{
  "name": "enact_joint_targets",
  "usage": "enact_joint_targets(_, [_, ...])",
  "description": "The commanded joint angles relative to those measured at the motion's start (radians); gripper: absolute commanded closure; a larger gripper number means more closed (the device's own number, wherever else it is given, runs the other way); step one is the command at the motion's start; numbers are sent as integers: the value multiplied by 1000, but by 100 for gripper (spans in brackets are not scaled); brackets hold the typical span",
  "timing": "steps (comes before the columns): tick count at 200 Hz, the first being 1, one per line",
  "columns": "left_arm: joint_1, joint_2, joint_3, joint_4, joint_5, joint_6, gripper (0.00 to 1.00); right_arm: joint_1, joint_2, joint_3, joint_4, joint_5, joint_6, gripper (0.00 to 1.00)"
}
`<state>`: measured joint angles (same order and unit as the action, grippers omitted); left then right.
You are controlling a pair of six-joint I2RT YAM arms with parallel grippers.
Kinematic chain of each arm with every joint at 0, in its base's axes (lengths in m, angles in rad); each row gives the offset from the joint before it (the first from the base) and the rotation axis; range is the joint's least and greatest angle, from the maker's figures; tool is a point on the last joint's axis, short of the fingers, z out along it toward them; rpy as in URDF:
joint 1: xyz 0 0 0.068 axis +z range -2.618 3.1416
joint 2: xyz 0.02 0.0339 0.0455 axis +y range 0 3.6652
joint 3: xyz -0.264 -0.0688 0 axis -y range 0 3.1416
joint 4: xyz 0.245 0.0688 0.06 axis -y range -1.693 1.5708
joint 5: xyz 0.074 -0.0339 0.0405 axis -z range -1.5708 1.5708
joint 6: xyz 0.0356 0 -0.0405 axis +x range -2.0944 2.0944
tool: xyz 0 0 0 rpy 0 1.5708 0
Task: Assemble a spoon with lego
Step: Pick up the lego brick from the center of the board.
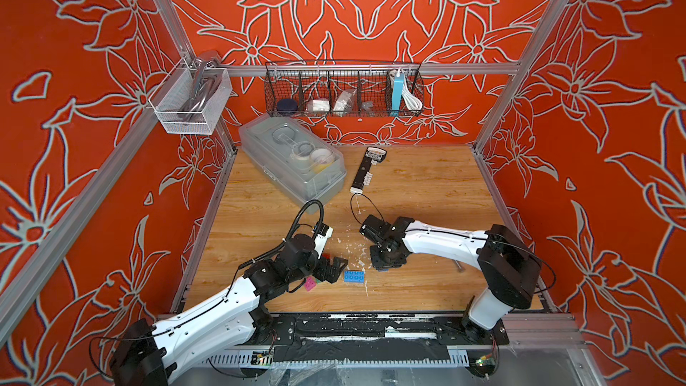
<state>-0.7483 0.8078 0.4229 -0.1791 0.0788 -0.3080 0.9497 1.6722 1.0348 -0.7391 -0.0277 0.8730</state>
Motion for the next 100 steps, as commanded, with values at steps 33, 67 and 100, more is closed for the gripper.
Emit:
enact_joint_targets(33, [-10, 6, -7, 8, 9, 9, 2, -33, -86, 31, -104, 55, -38, 74])
enact_joint_targets(67, [-14, 13, -8, 14, 16, 17, 2, -140, -185, 98, -217, 108, -120, 75])
enact_joint_targets(100, [-14, 17, -9, 18, 19, 20, 2, -271, -196, 146, -247, 107, -224, 75])
